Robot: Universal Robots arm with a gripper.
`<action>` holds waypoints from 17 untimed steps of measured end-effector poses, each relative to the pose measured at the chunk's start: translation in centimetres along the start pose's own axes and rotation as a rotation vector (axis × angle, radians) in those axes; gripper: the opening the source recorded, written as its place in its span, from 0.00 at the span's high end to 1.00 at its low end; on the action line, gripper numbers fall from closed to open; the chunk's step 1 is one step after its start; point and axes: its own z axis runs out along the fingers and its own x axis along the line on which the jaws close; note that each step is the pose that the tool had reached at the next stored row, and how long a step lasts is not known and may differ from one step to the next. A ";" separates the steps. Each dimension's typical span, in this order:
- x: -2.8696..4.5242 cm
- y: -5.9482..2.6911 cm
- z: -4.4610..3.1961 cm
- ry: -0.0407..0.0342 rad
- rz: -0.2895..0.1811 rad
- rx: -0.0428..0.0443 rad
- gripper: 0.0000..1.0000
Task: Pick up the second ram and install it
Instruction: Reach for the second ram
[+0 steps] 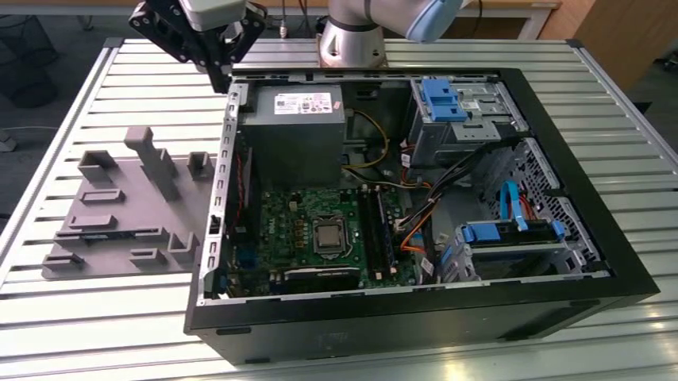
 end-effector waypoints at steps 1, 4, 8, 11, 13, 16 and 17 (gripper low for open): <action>0.13 -0.04 0.00 0.0001 0.000 0.0001 0.89; 0.59 -0.24 0.02 0.0000 0.000 0.0000 0.89; 1.15 -0.60 0.03 0.0000 0.000 0.0000 0.89; 1.52 -0.98 0.04 0.0000 0.000 0.0000 0.89; 1.75 -1.21 0.05 -0.0001 0.000 0.0000 0.89; 1.83 -1.26 0.04 0.0000 0.000 0.0000 0.89; 1.83 -1.26 0.04 0.0000 0.000 0.0000 0.89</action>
